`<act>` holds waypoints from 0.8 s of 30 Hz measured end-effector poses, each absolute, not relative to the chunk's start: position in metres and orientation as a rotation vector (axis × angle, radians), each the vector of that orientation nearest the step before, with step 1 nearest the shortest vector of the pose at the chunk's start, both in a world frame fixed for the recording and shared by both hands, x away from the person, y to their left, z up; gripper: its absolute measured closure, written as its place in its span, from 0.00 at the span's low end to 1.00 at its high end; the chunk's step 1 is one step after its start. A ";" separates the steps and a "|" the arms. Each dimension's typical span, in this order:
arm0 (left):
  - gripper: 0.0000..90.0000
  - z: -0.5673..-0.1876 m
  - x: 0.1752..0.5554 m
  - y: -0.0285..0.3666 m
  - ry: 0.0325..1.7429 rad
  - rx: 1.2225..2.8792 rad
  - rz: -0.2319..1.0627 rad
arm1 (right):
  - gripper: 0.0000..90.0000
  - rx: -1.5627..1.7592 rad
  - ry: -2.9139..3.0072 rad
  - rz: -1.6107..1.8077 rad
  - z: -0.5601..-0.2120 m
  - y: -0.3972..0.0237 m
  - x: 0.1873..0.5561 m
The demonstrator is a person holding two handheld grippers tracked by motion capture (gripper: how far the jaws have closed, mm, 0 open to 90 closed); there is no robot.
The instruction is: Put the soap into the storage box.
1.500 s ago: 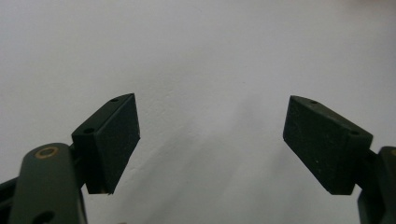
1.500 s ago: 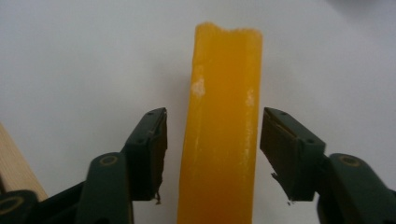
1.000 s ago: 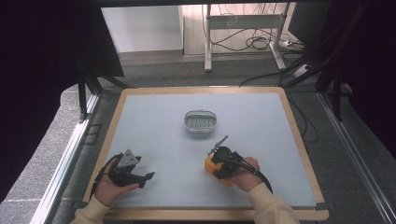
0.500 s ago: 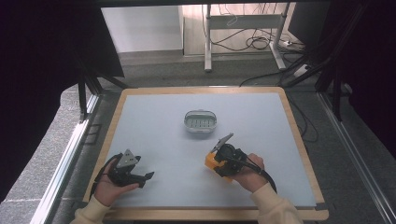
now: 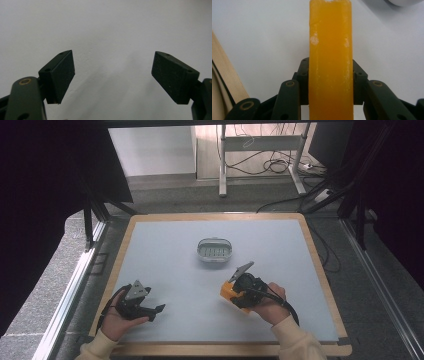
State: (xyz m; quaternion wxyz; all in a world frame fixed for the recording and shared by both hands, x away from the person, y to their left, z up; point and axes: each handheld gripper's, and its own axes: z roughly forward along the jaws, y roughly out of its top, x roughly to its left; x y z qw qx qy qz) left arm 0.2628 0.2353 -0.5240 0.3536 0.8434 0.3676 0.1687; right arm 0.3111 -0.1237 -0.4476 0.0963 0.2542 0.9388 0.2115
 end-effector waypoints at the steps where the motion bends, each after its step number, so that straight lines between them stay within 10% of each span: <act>1: 0.21 -0.524 0.263 0.235 0.949 2.184 0.436 | 0.69 0.749 2.786 0.627 -0.448 -0.124 0.311; 24: 0.21 -0.525 0.263 0.235 0.955 2.184 0.433 | 0.69 0.711 2.776 0.687 -0.445 -0.129 0.315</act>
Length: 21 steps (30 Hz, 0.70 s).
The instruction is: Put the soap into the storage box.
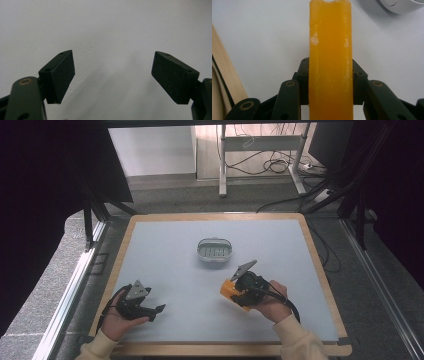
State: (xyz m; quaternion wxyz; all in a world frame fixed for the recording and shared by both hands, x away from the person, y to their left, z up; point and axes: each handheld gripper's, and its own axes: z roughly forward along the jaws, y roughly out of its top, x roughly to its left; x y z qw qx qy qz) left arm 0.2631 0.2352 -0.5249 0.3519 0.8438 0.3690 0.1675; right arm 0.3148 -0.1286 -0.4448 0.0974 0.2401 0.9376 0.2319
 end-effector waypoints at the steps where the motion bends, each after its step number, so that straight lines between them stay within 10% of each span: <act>1: 0.21 -0.524 0.263 0.235 0.952 2.180 0.434 | 0.69 0.716 2.775 0.695 -0.443 -0.130 0.315; 21: 0.21 -0.524 0.263 0.234 0.948 2.182 0.430 | 0.69 0.697 2.759 0.747 -0.421 -0.128 0.335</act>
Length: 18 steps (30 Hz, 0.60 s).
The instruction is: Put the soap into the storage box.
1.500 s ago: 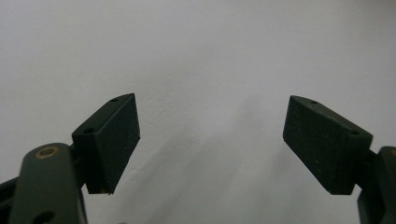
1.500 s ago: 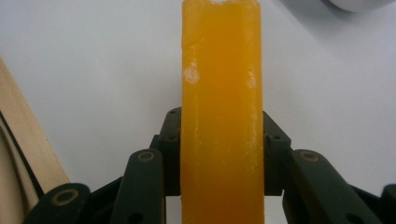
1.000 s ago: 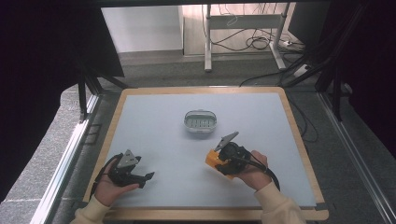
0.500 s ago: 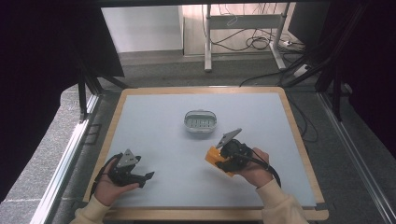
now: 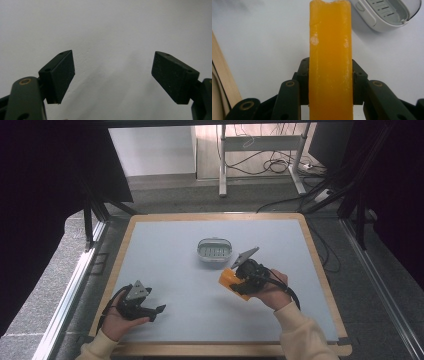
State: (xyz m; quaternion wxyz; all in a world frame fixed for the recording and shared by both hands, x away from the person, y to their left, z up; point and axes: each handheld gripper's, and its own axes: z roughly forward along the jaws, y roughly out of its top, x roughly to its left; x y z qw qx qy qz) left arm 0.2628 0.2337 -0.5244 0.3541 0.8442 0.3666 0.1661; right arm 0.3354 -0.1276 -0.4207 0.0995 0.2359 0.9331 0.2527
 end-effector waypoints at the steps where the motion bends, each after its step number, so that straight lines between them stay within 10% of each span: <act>1: 0.21 -0.525 0.263 0.234 0.948 2.183 0.430 | 0.69 0.698 2.758 0.752 -0.419 -0.128 0.337; 18: 0.21 -0.524 0.263 0.235 0.951 2.179 0.435 | 0.69 0.681 2.752 0.756 -0.409 -0.126 0.355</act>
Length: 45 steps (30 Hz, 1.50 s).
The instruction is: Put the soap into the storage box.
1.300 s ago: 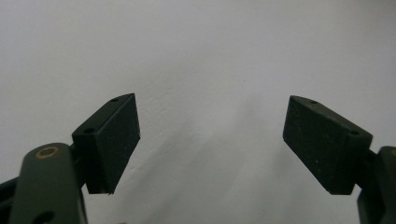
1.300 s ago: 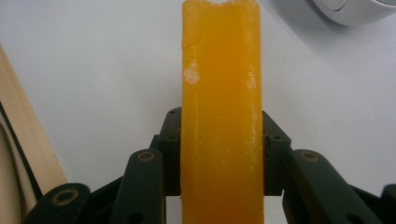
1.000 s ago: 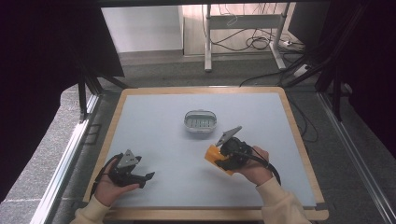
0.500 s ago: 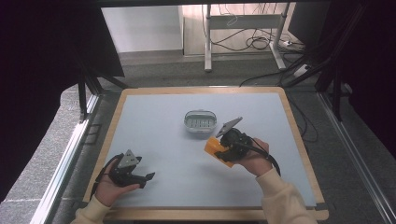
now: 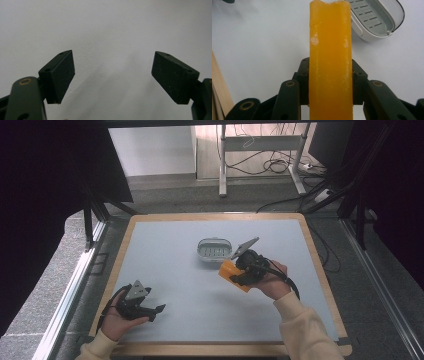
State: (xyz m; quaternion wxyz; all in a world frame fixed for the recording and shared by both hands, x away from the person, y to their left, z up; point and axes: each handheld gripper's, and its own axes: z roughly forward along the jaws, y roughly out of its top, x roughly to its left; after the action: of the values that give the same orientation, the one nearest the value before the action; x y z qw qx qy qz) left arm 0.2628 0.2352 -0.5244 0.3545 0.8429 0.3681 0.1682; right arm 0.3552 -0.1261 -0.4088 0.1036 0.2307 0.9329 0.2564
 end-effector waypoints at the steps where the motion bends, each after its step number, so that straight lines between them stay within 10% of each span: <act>1: 0.21 -0.524 0.263 0.235 0.951 2.179 0.435 | 0.69 0.681 2.752 0.756 -0.409 -0.126 0.355; 45: 0.21 -0.526 0.264 0.235 0.951 2.190 0.428 | 0.69 0.564 2.781 0.748 -0.396 -0.112 0.389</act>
State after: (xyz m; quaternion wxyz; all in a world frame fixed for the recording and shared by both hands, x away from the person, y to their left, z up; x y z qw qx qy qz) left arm 0.2638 0.2353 -0.5258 0.3503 0.8458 0.3671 0.1651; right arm 0.3887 -0.1118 -0.3965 0.1032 0.1910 0.9426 0.2537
